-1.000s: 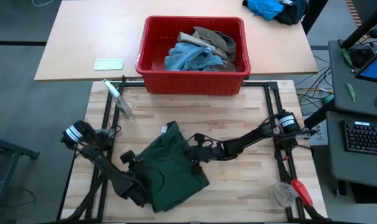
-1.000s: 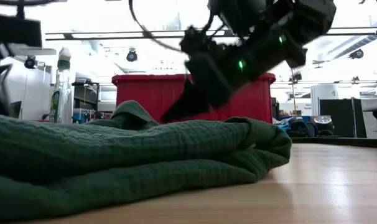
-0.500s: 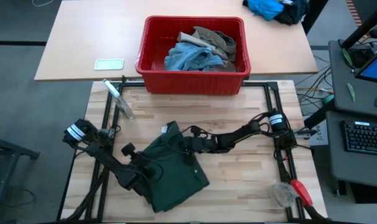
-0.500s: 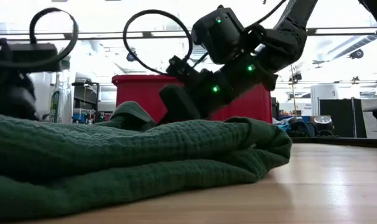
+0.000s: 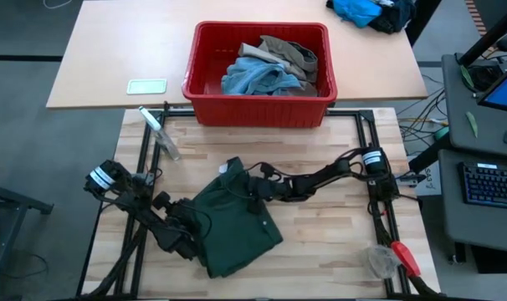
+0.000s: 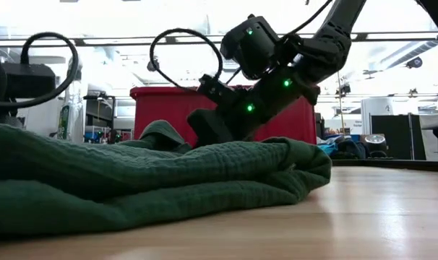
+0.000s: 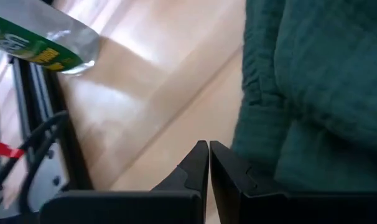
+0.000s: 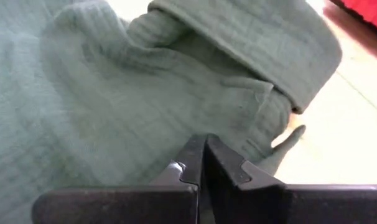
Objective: Fold Laundry from Bin
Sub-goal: Fold the green polo shirt
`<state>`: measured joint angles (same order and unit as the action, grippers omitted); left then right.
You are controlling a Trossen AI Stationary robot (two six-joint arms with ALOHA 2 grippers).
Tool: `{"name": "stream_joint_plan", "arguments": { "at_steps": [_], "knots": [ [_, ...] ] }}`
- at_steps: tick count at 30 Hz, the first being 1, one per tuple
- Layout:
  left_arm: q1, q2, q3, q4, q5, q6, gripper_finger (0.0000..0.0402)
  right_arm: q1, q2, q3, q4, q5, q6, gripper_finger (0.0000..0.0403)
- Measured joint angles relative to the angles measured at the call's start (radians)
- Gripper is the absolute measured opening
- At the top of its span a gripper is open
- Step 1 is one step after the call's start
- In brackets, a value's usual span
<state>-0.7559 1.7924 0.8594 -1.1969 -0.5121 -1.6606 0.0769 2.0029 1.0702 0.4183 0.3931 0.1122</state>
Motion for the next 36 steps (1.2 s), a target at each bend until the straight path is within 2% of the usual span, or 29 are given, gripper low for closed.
{"name": "stream_joint_plan", "arguments": {
  "at_steps": [4,7,13,19,27,31,36],
  "knots": [
    [0.0,-0.001,0.057,-0.096,0.0,-0.024,0.0,0.004,-0.055,0.0,-0.082,0.0,0.0,0.0009],
    [-0.011,-0.005,0.109,-0.101,-0.002,0.013,0.0,0.013,-0.109,-0.002,-0.174,-0.022,0.004,0.0009],
    [-0.06,-0.027,0.198,0.037,0.003,0.233,0.0,0.054,-0.218,-0.038,-0.3,-0.12,0.001,0.0009],
    [-0.103,-0.055,0.207,0.23,0.014,0.29,0.0,0.108,-0.31,-0.141,-0.335,-0.346,0.033,0.0009],
    [-0.127,-0.013,0.167,0.278,0.026,0.161,0.0,0.196,-0.304,-0.273,-0.326,-0.313,0.212,0.0009],
    [-0.127,-0.003,0.105,0.362,0.022,0.122,0.0,0.231,-0.276,-0.299,-0.245,-0.31,0.256,0.0009],
    [-0.108,-0.005,0.034,0.379,-0.056,0.096,0.0,0.26,-0.228,-0.296,-0.131,-0.3,0.244,0.0009]
  ]
}}
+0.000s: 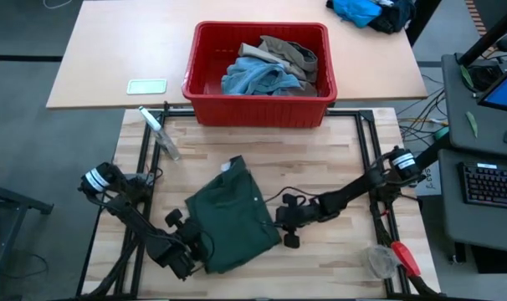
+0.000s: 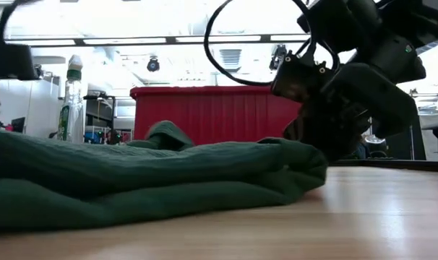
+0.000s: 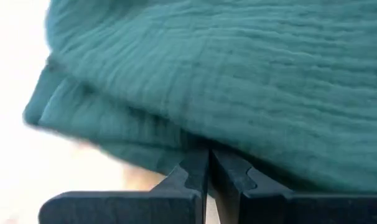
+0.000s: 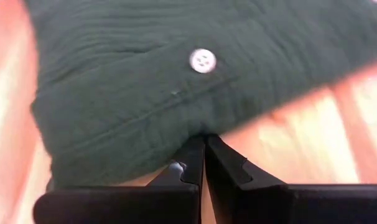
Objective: Fold Laundry from Bin
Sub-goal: Fold the green polo shirt
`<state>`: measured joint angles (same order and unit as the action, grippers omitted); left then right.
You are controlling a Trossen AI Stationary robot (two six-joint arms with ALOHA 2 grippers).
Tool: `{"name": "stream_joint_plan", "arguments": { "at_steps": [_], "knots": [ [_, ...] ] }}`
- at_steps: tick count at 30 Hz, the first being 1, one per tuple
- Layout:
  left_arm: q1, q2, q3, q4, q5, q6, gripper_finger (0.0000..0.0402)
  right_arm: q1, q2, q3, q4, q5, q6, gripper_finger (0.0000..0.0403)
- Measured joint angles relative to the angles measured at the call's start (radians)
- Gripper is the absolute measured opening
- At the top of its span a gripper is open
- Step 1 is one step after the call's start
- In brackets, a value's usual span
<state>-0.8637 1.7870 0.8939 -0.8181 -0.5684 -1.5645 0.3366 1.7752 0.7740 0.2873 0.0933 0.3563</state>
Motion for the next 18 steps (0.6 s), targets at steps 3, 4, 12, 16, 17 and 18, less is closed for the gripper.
{"name": "stream_joint_plan", "arguments": {
  "at_steps": [3,4,12,16,17,18],
  "knots": [
    [0.023,0.0,-0.035,-0.044,-0.047,-0.005,0.0,0.003,0.025,0.005,0.051,-0.008,-0.007,0.0009],
    [0.034,-0.002,-0.047,-0.055,-0.059,-0.007,0.0,0.003,0.034,0.008,0.063,-0.009,-0.008,0.0009],
    [0.191,-0.016,-0.129,-0.188,-0.049,-0.022,0.0,-0.012,0.05,0.029,0.057,0.158,0.024,0.0009],
    [0.21,-0.049,-0.129,-0.237,0.02,0.023,0.0,-0.018,0.038,0.039,-0.001,0.174,0.034,0.0009],
    [0.205,-0.058,-0.128,-0.239,0.027,0.033,0.0,-0.018,0.036,0.039,-0.014,0.172,0.038,0.0009],
    [0.198,-0.068,-0.125,-0.248,0.035,0.043,0.0,-0.018,0.035,0.039,-0.017,0.17,0.043,0.0009]
  ]
}}
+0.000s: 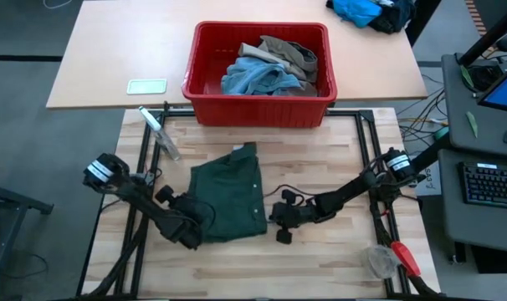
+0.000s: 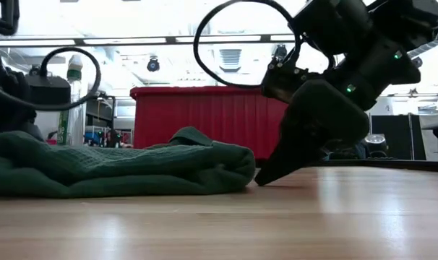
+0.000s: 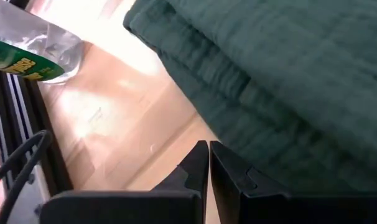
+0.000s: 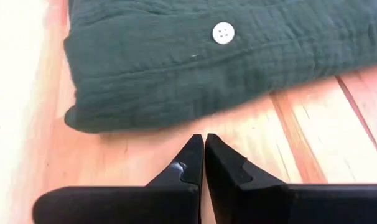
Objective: Fold Laundry from Bin
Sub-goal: Fold the green polo shirt
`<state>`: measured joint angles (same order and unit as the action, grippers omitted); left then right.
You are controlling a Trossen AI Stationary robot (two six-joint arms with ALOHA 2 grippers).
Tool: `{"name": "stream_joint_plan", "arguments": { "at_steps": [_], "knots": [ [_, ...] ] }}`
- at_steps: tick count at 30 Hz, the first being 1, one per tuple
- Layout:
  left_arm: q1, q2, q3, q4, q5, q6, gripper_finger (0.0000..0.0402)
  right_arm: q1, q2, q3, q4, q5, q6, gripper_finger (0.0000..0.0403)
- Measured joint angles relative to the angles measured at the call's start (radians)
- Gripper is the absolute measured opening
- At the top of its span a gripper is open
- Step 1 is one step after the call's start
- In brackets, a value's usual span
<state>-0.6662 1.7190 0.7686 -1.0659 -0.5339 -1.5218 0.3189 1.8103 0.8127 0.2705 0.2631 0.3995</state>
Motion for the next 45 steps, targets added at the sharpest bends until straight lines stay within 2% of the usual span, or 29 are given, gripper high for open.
{"name": "stream_joint_plan", "arguments": {
  "at_steps": [6,14,23,25,32,38,42,45],
  "knots": [
    [-0.054,-0.073,0.028,-0.061,0.031,0.036,0.0,0.006,0.0,0.011,-0.006,-0.006,-0.003,0.0009],
    [-0.122,-0.15,0.084,-0.054,0.03,0.117,0.0,0.011,0.025,0.073,0.001,0.0,-0.016,0.0009],
    [-0.137,-0.122,0.076,0.221,0.013,0.241,0.0,0.025,0.145,0.202,-0.006,0.003,-0.067,0.0009],
    [-0.137,-0.094,0.076,0.238,0.016,0.25,0.0,0.028,0.161,0.227,-0.027,0.007,-0.072,0.0009],
    [-0.138,-0.008,0.075,0.22,0.084,0.186,0.0,0.03,0.142,0.27,-0.21,0.011,-0.069,0.0009],
    [-0.141,0.005,0.076,0.185,0.101,0.176,0.0,0.045,0.088,0.264,-0.331,0.017,-0.057,0.0009],
    [-0.148,-0.006,0.096,0.094,0.15,0.178,0.0,0.06,0.042,0.26,-0.427,0.023,-0.037,0.0009],
    [-0.157,-0.016,0.132,0.006,0.152,0.177,0.0,0.069,0.01,0.261,-0.436,0.038,-0.032,0.0009]
  ]
}}
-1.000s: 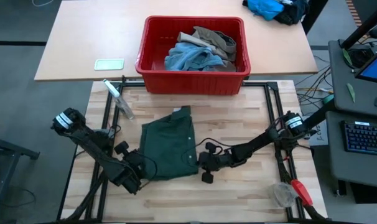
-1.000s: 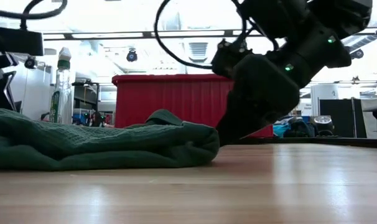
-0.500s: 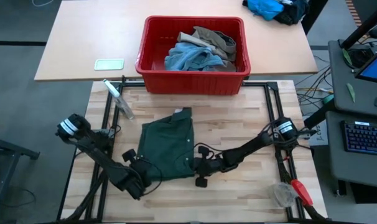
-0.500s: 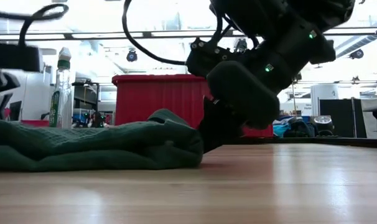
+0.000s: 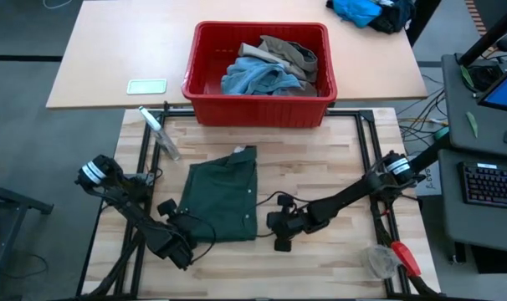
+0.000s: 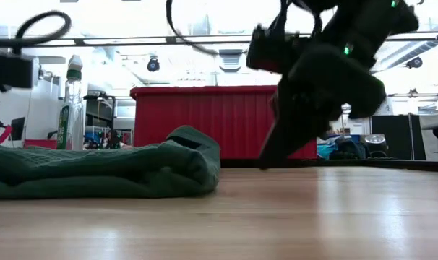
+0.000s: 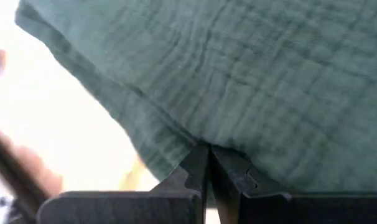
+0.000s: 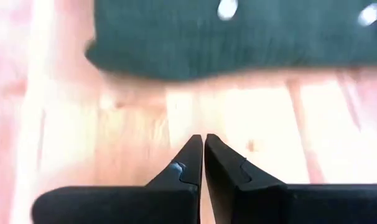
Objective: Fold Laundry from Bin
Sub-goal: Fold the green polo shirt
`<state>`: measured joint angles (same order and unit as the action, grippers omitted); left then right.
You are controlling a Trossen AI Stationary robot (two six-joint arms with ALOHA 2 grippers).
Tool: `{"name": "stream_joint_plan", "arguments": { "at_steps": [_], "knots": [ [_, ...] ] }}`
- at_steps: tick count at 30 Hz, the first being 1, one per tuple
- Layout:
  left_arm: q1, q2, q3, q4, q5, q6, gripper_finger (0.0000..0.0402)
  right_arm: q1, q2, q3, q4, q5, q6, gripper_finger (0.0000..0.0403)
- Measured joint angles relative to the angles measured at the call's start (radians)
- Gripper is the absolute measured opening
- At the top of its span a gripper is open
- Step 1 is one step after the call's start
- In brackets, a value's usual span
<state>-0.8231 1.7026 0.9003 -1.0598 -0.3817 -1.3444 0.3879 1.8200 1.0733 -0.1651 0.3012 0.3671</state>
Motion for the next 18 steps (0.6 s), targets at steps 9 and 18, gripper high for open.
{"name": "stream_joint_plan", "arguments": {
  "at_steps": [9,18],
  "knots": [
    [-0.021,-0.004,0.102,-0.064,-0.021,0.038,0.0,0.004,0.001,-0.029,0.277,0.033,-0.107,0.0009],
    [-0.039,0.007,0.088,0.059,-0.028,0.053,0.0,0.0,0.121,-0.1,0.764,-0.012,-0.266,0.0009]
  ]
}}
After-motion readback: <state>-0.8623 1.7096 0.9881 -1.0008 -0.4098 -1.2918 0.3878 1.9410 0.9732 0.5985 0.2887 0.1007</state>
